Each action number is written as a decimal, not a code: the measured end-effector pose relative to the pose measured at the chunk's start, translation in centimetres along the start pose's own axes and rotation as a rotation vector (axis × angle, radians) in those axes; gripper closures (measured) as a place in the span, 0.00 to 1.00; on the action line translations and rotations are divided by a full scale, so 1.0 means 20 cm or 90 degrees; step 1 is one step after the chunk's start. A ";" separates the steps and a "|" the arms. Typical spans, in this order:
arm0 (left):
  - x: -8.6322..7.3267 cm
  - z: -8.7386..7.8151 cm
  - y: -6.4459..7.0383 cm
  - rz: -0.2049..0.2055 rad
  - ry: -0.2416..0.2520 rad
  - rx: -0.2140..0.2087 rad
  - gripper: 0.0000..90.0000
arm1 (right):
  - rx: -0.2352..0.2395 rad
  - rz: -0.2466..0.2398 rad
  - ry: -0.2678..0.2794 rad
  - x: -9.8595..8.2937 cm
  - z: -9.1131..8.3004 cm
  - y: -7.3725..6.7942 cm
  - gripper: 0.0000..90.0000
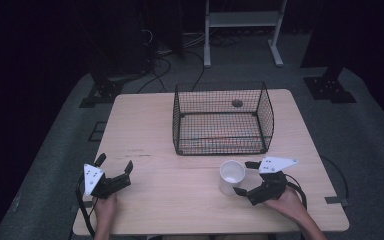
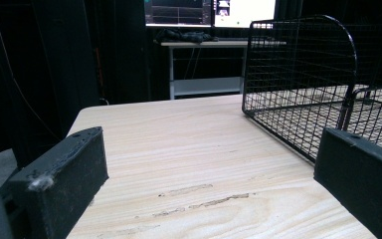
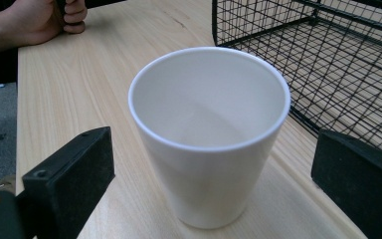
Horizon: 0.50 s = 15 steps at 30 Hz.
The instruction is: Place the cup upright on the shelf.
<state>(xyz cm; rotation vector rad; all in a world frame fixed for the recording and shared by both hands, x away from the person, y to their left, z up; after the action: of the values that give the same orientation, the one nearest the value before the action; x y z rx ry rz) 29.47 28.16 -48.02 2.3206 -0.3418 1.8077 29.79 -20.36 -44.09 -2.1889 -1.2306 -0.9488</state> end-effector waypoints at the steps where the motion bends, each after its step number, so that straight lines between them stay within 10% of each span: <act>1: 0.00 0.00 0.00 -0.001 0.000 -0.001 0.00 | 0.001 -0.004 -0.001 0.01 0.01 0.00 0.03; 15: 0.00 0.00 0.00 -0.003 0.001 -0.002 0.00 | 0.020 -0.045 -0.021 0.08 0.08 0.00 0.22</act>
<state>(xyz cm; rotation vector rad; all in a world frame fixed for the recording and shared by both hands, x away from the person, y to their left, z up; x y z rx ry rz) 29.45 28.25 -48.01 2.3162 -0.3381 1.8048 31.02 -18.37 -43.93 -2.1566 -1.3378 -0.9181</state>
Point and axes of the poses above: each handheld gripper's, and its own axes: z roughly forward along the jaws, x roughly out of its top, y roughly to its right, the point moved 1 cm from there along z, roughly forward along the jaws, and after that the axes turned 11 degrees about -y, right-handed, at the moved point
